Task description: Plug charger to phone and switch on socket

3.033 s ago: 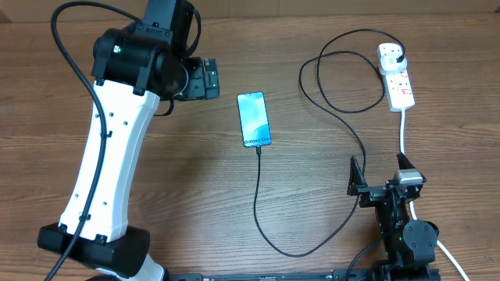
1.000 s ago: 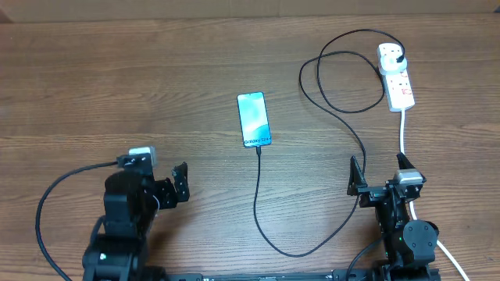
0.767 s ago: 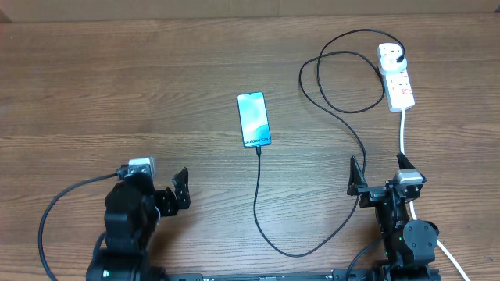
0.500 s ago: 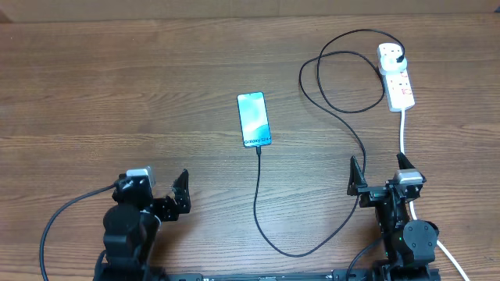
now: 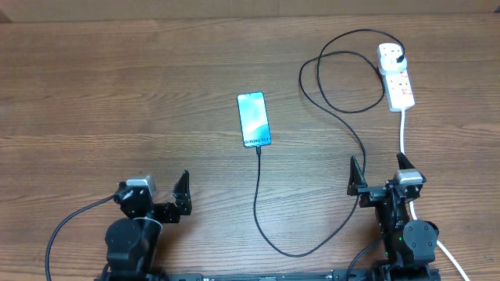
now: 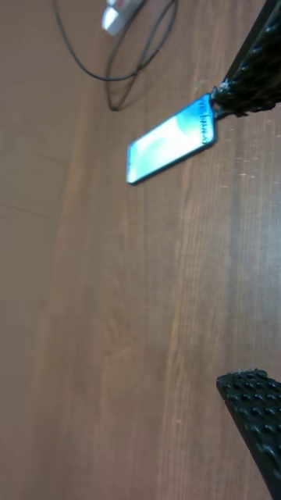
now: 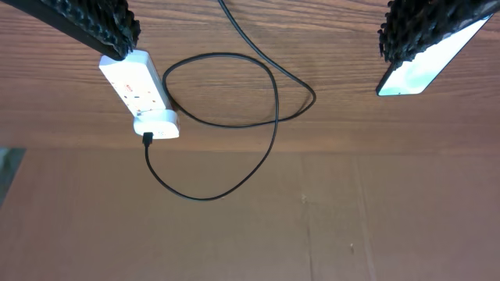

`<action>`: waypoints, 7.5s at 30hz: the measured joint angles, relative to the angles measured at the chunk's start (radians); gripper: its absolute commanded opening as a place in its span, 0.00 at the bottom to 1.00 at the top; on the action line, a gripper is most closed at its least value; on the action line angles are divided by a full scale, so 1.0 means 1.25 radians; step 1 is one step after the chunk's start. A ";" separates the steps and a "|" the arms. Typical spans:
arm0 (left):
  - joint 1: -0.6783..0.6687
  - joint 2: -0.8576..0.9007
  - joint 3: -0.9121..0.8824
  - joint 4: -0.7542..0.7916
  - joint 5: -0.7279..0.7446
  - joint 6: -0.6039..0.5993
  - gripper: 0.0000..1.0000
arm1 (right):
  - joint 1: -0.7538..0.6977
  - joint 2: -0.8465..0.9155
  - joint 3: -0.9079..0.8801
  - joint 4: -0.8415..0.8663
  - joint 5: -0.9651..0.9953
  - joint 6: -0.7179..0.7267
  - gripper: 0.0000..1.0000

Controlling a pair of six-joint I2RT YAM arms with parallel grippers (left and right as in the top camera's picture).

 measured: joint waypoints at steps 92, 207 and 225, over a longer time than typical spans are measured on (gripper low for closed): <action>0.114 -0.047 -0.123 0.230 -0.022 0.164 0.99 | 0.000 0.000 0.000 0.001 0.000 0.000 1.00; 0.114 -0.047 -0.123 0.230 -0.022 0.164 1.00 | -0.021 0.000 0.000 0.001 -0.036 0.000 1.00; 0.114 -0.047 -0.123 0.230 -0.022 0.164 1.00 | -0.021 0.000 0.000 0.001 -0.036 0.001 1.00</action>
